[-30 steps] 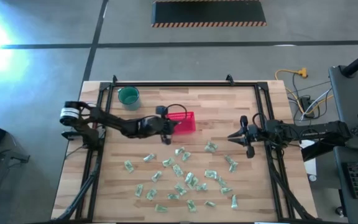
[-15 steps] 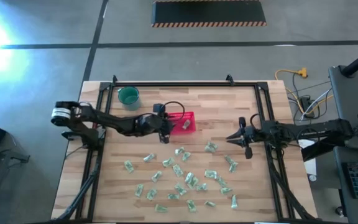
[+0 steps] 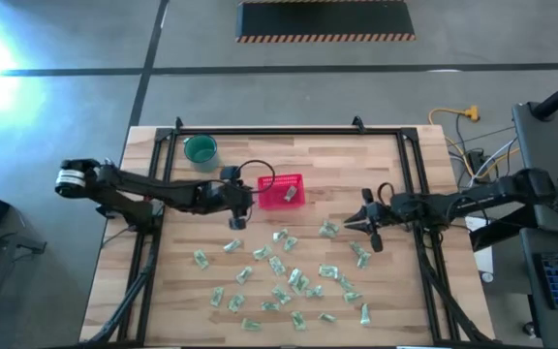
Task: Pick and place items into bin
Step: Put the stevia packet into the red bin
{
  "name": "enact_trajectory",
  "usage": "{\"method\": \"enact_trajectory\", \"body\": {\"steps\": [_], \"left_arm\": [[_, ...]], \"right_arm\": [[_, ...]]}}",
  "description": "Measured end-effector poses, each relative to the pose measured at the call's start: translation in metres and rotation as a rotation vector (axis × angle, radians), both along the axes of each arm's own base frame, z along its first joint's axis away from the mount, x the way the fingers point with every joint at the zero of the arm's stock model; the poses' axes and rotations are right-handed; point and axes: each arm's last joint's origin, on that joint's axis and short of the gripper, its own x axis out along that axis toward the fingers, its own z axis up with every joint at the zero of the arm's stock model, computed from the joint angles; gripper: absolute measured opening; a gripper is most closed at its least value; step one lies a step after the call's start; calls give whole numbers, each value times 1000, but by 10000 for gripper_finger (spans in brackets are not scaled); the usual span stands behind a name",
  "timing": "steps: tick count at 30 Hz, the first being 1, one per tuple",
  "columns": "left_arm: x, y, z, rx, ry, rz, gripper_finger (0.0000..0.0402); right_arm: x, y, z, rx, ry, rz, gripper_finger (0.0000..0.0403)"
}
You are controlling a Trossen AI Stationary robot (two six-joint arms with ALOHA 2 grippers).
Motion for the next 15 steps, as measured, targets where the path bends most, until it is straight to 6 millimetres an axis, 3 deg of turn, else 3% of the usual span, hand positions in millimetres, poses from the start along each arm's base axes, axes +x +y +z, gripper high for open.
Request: {"method": "enact_trajectory", "body": {"steps": [8,15], "left_arm": [[-15,-19,1,-41,42,-33,181],[-22,-24,-3,-53,39,-46,181]], "right_arm": [[43,0,-4,-62,222,-92,109],[71,-1,-11,-107,519,-171,143]]}}
